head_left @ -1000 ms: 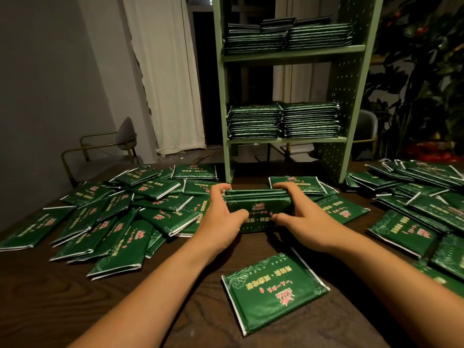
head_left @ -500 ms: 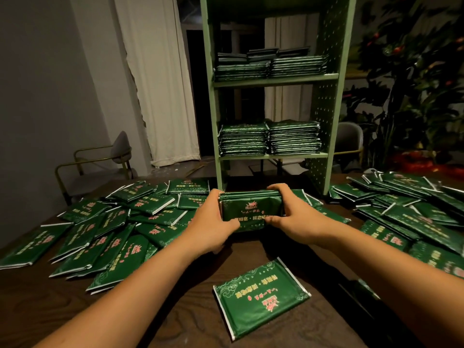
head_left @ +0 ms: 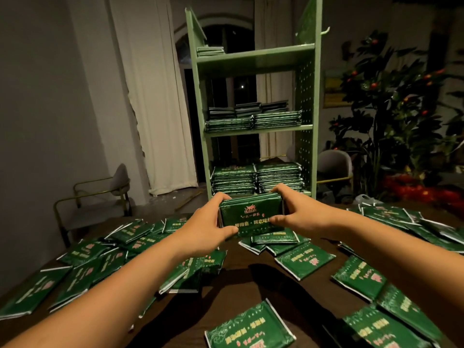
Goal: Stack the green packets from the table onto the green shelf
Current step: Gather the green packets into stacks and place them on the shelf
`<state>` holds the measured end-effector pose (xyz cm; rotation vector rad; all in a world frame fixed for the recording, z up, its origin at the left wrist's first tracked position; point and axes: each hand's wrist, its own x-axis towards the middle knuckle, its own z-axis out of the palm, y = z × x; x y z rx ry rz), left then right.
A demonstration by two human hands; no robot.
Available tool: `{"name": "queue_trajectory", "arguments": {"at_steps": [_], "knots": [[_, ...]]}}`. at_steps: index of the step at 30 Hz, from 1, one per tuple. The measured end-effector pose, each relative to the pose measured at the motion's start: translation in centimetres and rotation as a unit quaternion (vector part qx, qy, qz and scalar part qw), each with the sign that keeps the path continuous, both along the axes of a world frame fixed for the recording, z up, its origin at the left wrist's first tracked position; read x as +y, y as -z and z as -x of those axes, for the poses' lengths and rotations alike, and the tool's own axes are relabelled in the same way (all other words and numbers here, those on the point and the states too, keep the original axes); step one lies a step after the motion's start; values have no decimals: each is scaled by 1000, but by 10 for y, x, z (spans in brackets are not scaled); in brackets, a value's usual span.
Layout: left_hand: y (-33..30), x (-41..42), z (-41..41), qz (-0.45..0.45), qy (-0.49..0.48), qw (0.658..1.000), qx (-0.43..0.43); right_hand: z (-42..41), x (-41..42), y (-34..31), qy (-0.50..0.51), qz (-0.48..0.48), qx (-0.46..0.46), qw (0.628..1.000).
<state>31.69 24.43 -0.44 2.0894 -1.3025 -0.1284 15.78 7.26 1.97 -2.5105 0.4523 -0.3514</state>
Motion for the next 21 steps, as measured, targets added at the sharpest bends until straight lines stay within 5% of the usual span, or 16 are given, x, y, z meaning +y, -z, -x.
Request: {"name": "queue_trajectory", "arguments": {"at_steps": [12, 21], "knots": [[-75, -15, 13, 27, 35, 999, -3, 15, -20, -67, -25, -8, -66, 997], [-119, -33, 6, 213, 16, 938, 274, 7, -24, -106, -32, -187, -169, 967]]}}
